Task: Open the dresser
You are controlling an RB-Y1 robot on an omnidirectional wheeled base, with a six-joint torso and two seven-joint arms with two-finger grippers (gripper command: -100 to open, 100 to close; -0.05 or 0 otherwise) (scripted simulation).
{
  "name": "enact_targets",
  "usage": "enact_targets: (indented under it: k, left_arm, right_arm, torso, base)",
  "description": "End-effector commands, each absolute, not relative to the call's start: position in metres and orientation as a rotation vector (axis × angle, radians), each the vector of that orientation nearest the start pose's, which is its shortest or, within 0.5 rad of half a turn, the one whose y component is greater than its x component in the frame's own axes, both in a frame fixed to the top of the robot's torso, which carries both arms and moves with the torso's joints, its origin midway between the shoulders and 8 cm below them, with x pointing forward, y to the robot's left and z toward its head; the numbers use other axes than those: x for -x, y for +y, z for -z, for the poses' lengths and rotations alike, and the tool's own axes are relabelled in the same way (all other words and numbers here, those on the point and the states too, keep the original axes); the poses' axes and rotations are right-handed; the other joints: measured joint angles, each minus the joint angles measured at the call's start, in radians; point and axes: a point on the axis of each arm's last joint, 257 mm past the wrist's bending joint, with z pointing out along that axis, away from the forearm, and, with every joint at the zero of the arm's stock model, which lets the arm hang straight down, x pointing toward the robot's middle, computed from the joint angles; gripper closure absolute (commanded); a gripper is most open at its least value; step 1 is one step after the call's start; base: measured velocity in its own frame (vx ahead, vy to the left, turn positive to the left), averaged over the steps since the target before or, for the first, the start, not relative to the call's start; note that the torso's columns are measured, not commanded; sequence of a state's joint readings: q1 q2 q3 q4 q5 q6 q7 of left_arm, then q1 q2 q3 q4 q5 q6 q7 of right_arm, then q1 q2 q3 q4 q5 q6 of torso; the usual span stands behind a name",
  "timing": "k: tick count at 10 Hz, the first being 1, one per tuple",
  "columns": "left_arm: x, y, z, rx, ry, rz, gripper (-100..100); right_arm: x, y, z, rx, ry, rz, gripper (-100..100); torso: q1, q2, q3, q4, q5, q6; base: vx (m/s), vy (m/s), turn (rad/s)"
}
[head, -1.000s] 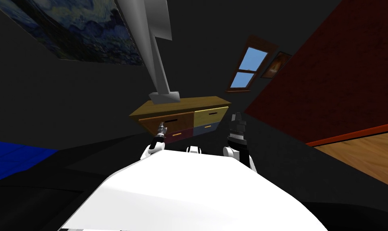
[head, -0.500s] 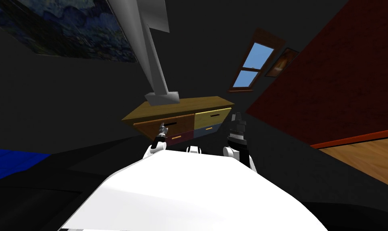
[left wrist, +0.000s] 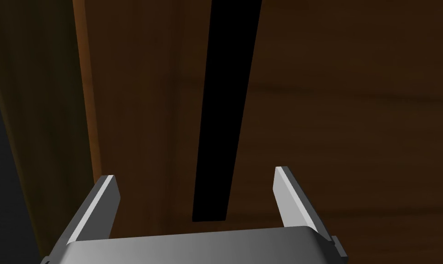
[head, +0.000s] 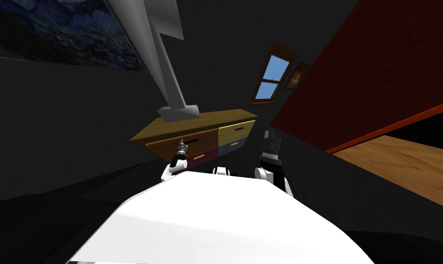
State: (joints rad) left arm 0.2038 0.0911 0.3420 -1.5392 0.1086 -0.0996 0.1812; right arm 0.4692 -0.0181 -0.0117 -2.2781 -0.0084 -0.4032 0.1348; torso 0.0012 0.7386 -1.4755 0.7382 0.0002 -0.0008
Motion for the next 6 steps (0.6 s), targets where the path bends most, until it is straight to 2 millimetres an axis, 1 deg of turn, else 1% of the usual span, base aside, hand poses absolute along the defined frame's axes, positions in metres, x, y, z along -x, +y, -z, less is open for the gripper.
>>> enact_targets:
  k: [1, 2, 3, 4, 5, 6]
  left_arm:
    - [-0.431, 0.5, 0.291, 1.526, 0.808, 0.907, -100]
    - [-0.428, 0.505, 0.292, 1.531, 0.802, 0.899, -100]
    - [-0.432, 0.522, 0.288, 1.525, 0.783, 0.873, -100]
    - [-0.426, 0.535, 0.29, 1.538, 0.76, 0.853, -100]
    - [-0.432, 0.546, 0.285, 1.53, 0.745, 0.838, -100]
    - [-0.424, 0.561, 0.289, 1.548, 0.718, 0.814, -100]
  right_arm:
    - [-0.362, -0.282, -0.015, -0.651, 0.704, -1.166, 0]
    - [-0.362, -0.282, -0.015, -0.651, 0.704, -1.166, 0]
    - [-0.362, -0.282, -0.015, -0.651, 0.704, -1.166, 0]
    - [-0.362, -0.282, -0.015, -0.651, 0.704, -1.166, 0]
    - [-0.362, -0.282, -0.015, -0.651, 0.704, -1.166, 0]
    - [-0.362, -0.282, -0.015, -0.651, 0.704, -1.166, 0]
  torso:
    - [0.0, -0.001, -0.001, 0.0, 0.0, 0.001]
    - [-0.001, -0.003, -0.002, -0.001, 0.0, 0.0]
    - [-0.002, -0.006, -0.004, -0.002, 0.0, 0.0]
    - [-0.003, -0.003, -0.002, -0.001, -0.001, 0.002]
    - [0.001, -0.002, -0.001, 0.0, 0.0, 0.0]
    - [0.002, -0.001, 0.0, 0.001, 0.0, 0.005]
  base:
    - [-0.107, 0.022, -0.199]
    - [-0.031, 0.003, 0.0]
    - [-0.055, -0.008, -0.399]
    - [-0.083, -0.006, -0.184]
    - [-0.146, -0.021, -0.285]
    - [-0.144, -0.009, -0.236]
